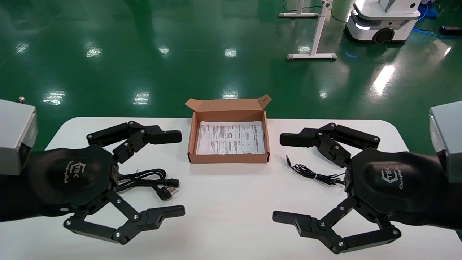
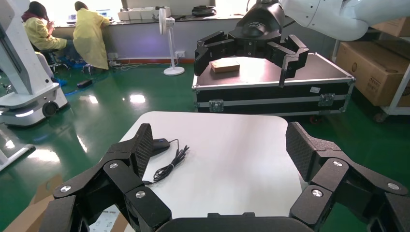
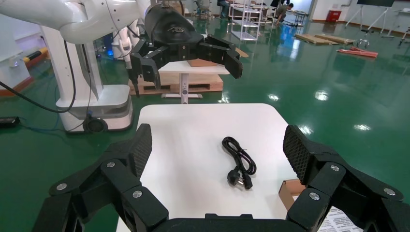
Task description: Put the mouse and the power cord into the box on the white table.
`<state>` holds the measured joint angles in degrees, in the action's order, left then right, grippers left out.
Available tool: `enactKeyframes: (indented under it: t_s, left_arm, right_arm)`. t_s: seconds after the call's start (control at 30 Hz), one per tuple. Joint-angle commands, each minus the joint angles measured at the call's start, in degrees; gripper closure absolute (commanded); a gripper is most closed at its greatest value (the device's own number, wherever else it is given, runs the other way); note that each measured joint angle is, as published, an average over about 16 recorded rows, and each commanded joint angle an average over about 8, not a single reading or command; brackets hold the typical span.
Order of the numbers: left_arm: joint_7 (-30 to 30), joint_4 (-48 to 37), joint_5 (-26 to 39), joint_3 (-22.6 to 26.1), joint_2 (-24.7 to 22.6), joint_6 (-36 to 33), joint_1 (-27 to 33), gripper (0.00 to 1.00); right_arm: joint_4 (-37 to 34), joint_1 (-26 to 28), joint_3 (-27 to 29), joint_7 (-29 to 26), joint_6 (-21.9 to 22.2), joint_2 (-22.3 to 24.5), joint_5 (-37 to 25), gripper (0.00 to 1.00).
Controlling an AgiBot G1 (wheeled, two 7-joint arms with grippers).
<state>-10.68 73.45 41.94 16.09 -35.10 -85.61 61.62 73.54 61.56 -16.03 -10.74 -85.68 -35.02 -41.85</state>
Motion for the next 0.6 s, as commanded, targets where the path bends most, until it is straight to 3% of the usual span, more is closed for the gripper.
enactKeyframes:
  t_s: [0.03,0.6]
  left_arm:
    - [0.00,0.00,0.00,0.00,0.00,0.00,0.00,0.00]
    - [0.00,0.02,0.01,0.00,0.02,-0.02,-0.01,0.00]
  right_arm:
    - [0.00,0.00,0.00,0.00,0.00,0.00,0.00,0.00]
    - [0.02,0.00,0.00,-0.02,0.01,-0.01,0.00,0.00]
